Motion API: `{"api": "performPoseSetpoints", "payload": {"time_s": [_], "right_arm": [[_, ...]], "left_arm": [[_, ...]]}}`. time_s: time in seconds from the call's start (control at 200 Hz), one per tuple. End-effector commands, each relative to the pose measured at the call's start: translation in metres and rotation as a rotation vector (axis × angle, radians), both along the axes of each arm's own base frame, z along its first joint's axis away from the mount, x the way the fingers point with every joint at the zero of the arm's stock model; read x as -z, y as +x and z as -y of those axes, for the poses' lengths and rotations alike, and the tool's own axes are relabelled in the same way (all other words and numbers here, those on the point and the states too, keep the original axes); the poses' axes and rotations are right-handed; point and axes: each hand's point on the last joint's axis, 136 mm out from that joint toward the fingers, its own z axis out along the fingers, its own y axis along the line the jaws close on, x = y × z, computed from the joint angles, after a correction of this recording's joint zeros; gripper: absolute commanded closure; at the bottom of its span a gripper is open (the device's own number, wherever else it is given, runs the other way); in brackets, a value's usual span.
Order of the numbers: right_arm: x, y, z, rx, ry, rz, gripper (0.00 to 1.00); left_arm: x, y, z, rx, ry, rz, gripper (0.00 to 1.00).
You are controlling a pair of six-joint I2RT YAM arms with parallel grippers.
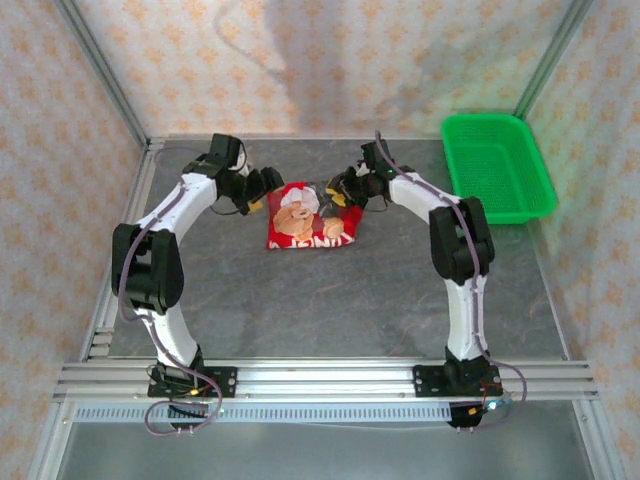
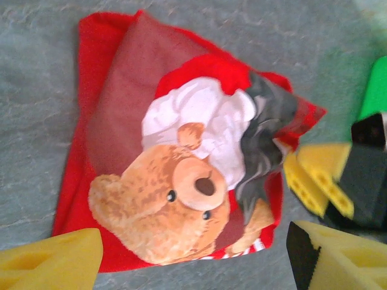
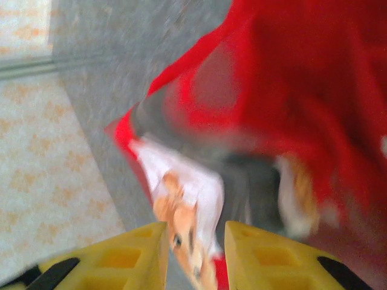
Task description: Fold and stack the t-shirts
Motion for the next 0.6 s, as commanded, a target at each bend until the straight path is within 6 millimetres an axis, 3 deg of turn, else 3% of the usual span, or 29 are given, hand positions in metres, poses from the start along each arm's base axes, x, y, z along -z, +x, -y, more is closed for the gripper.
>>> {"api": "performPoseSetpoints", "payload": {"time_s": [0.0, 0.21, 0.335, 0.465, 0.595], "right_arm": [[-0.012, 0.045, 0.0, 0.073, 0.081, 0.083, 0.71], [0.024, 0.081, 0.02, 0.183, 0.143, 0.028, 0.7], [0.023, 0.096, 0.018, 0.217, 0.255, -0.006, 0.58], [-0.016, 0.109, 0.014, 0.226, 0.414, 0.017, 0.49], [-0.108, 0.1, 0.022, 0.207, 0.575, 0.175, 0.39]], "left_arm": [[-0.042, 0.0, -0.005, 0.027, 0.036, 0.159, 0.19], [-0.075, -0.043, -0.02, 0.05, 0.126, 0.24, 0.18], [-0.091, -0.074, -0.031, 0.043, 0.172, 0.284, 0.17], [-0.105, -0.106, -0.06, -0.012, 0.307, 0.321, 0.13], [-0.125, -0.128, -0.097, -0.109, 0.432, 0.357, 0.07]]}}
